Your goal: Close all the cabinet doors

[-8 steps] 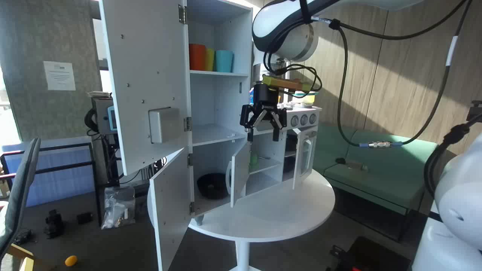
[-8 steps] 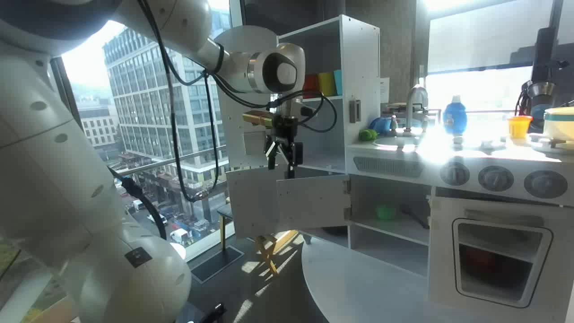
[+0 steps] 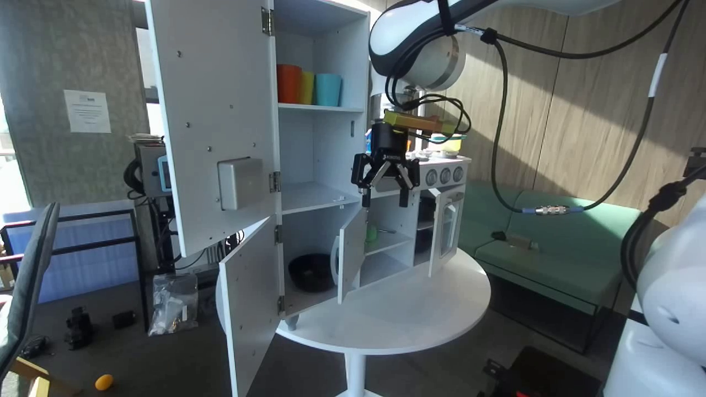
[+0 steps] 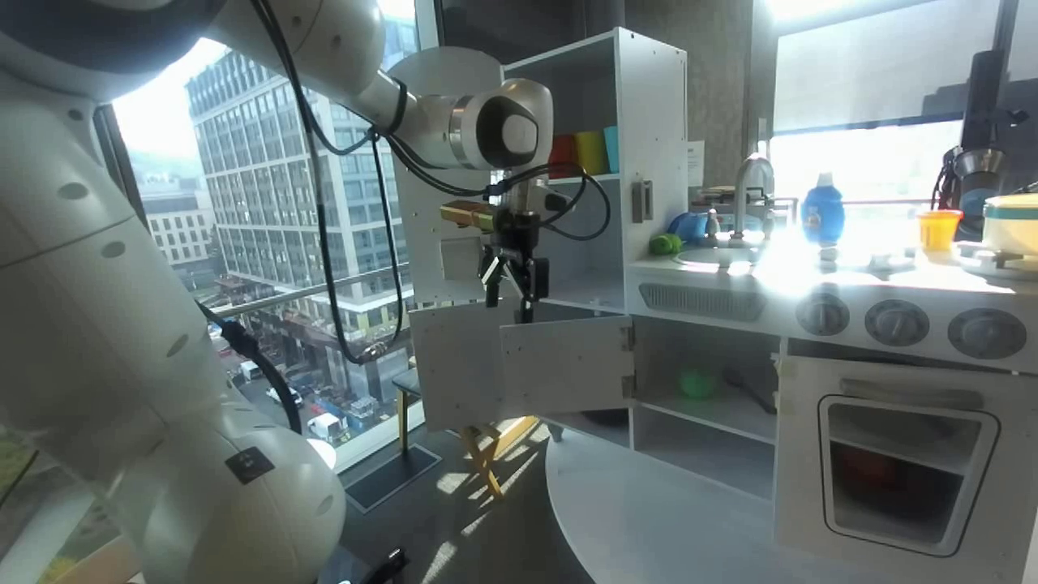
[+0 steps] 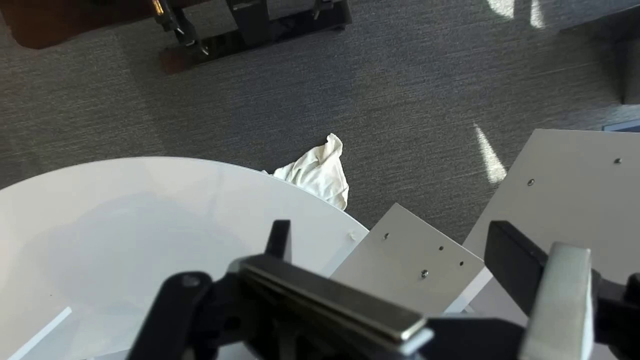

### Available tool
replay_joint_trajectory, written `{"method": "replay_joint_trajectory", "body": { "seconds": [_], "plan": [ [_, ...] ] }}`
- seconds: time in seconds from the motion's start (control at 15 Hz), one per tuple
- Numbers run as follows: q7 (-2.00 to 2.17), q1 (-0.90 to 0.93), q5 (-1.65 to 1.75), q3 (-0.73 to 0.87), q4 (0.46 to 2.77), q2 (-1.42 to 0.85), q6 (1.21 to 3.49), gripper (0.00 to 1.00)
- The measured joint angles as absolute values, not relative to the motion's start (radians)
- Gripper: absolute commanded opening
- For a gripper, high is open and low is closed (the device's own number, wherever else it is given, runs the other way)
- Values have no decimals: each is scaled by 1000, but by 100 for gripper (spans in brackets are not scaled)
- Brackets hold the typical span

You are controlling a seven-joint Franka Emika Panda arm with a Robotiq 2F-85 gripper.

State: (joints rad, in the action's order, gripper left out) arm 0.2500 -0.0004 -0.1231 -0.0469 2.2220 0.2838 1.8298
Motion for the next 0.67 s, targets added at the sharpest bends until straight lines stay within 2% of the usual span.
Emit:
{"method": "replay_joint_trajectory", "body": {
  "seconds": [0.33,0.67],
  "plan": [
    [282,0,-222,-44,2227,189,1937,100],
    [327,8,-381,-47,2231,186,2116,100]
  ]
}}
